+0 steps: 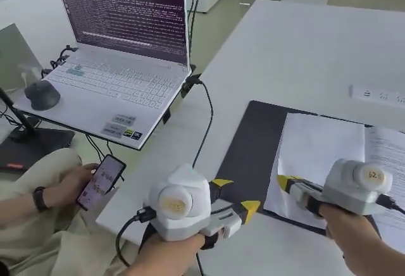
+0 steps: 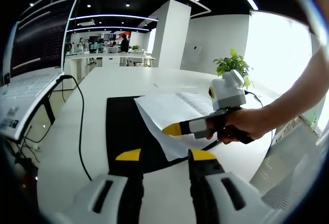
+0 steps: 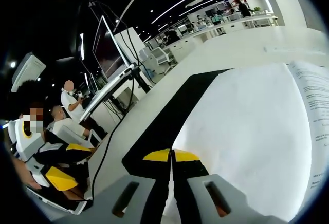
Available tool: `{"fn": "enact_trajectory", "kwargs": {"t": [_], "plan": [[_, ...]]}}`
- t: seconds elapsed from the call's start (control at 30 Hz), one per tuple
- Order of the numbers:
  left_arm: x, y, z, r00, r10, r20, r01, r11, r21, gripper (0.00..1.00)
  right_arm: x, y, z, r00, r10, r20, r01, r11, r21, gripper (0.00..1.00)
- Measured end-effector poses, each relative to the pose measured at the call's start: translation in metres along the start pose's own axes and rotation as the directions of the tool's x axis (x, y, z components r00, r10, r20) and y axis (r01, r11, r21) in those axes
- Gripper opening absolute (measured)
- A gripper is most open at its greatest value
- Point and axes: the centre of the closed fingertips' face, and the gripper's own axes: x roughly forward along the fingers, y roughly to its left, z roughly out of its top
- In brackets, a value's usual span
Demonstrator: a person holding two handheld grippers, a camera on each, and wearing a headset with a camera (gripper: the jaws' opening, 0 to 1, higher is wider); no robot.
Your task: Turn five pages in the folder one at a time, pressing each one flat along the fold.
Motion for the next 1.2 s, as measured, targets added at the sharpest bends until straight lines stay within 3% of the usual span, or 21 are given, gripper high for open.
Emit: {"fn": "enact_trajectory", "kwargs": {"t": [0.17,0.43,0.6,0.73,0.87,1.0,1.2], "plan": [[0.003,0.002,-0.006,0.9998,0.0,-0.018,0.0,1.0,0.004,0.33,0.004,-0.005,-0.005,0.9999,-0.001,-0.013,0.002,1.0,0.019,0.0],[0.013,0.0,-0.012,0.9993,-0.008,-0.037,0.008,1.0,0.008,0.31,0.002,0.005,-0.003,0.9994,0.032,-0.01,-0.032,0.999,0.01,0.0],[0.028,-0.005,-0.015,0.9984,-0.029,-0.048,0.03,0.999,0.022,0.29,-0.012,0.006,0.014,0.9972,0.059,0.045,-0.06,0.998,0.016,0.0],[0.052,-0.016,-0.018,0.9967,-0.056,-0.058,0.059,0.997,0.041,0.26,-0.035,0.004,0.037,0.9913,0.072,0.11,-0.075,0.997,0.021,0.0],[0.078,-0.028,-0.021,0.9941,-0.079,-0.074,0.085,0.993,0.078,0.25,-0.058,-0.011,0.056,0.9858,0.067,0.154,-0.073,0.997,0.036,0.0],[0.099,-0.03,-0.027,0.9936,-0.066,-0.091,0.076,0.992,0.105,0.23,-0.08,-0.034,0.065,0.9835,0.036,0.177,-0.045,0.998,0.048,0.0],[0.106,-0.025,-0.037,0.993,-0.018,-0.116,0.032,0.992,0.125,0.19,-0.099,-0.07,0.063,0.9874,-0.03,0.156,0.021,0.998,0.061,0.0]]}}
